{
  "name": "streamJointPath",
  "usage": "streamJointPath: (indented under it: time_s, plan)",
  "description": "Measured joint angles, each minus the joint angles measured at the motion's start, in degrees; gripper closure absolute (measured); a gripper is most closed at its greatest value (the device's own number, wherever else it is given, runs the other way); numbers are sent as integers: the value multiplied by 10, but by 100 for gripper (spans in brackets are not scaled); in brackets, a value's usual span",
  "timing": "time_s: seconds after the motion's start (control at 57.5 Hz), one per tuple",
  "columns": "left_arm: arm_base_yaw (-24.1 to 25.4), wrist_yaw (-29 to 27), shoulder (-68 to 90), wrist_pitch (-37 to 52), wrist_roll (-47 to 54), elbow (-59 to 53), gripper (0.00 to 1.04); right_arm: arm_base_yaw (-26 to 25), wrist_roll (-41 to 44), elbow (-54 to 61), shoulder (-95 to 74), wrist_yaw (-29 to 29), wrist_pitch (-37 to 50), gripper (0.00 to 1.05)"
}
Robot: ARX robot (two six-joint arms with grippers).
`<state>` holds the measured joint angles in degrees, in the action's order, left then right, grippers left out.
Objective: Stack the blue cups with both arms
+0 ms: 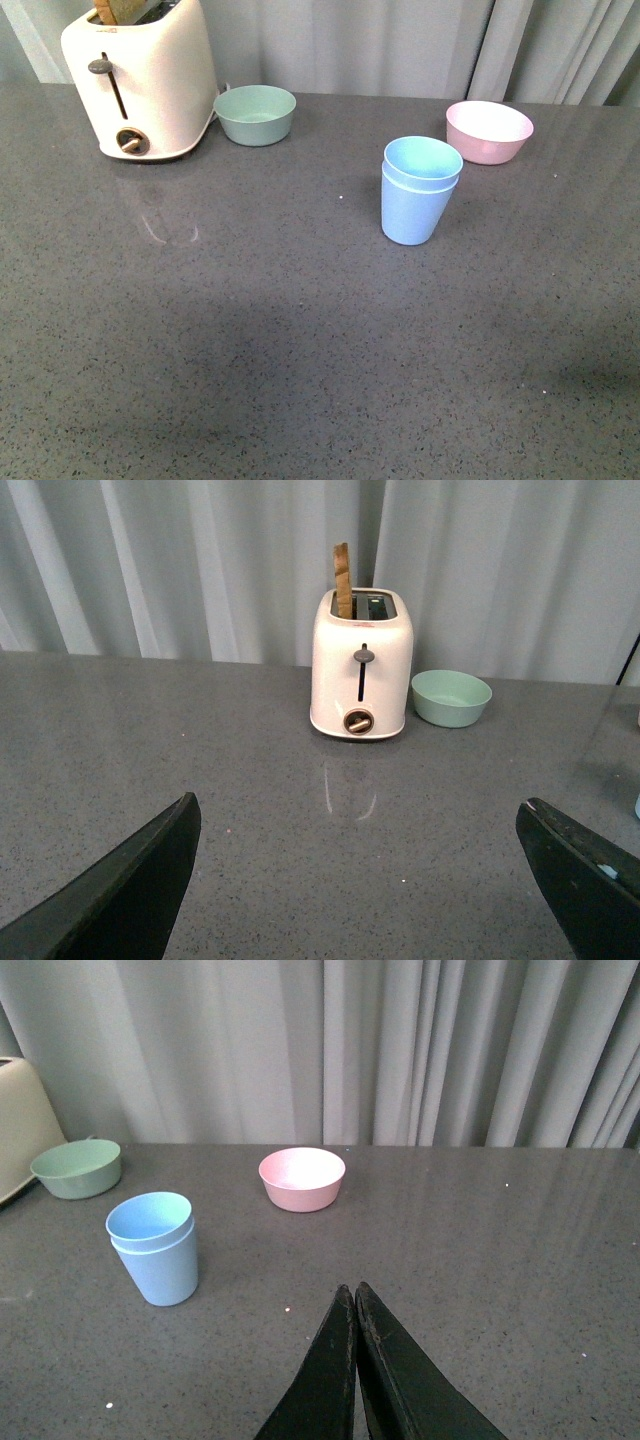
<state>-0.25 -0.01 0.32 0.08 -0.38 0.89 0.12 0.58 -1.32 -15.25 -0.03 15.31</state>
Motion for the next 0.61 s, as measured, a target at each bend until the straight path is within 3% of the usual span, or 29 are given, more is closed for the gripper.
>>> streamJointPath:
  time_s: [0.295, 0.417, 0.608]
  plan:
    - [0, 0, 0, 0, 0, 0, 9, 0, 0, 0, 50, 0, -50, 103]
    - [0, 0, 0, 0, 0, 0, 9, 0, 0, 0, 141, 0, -148, 103]
    - [0, 0, 0, 0, 0, 0, 9, 0, 0, 0, 148, 0, -152, 103]
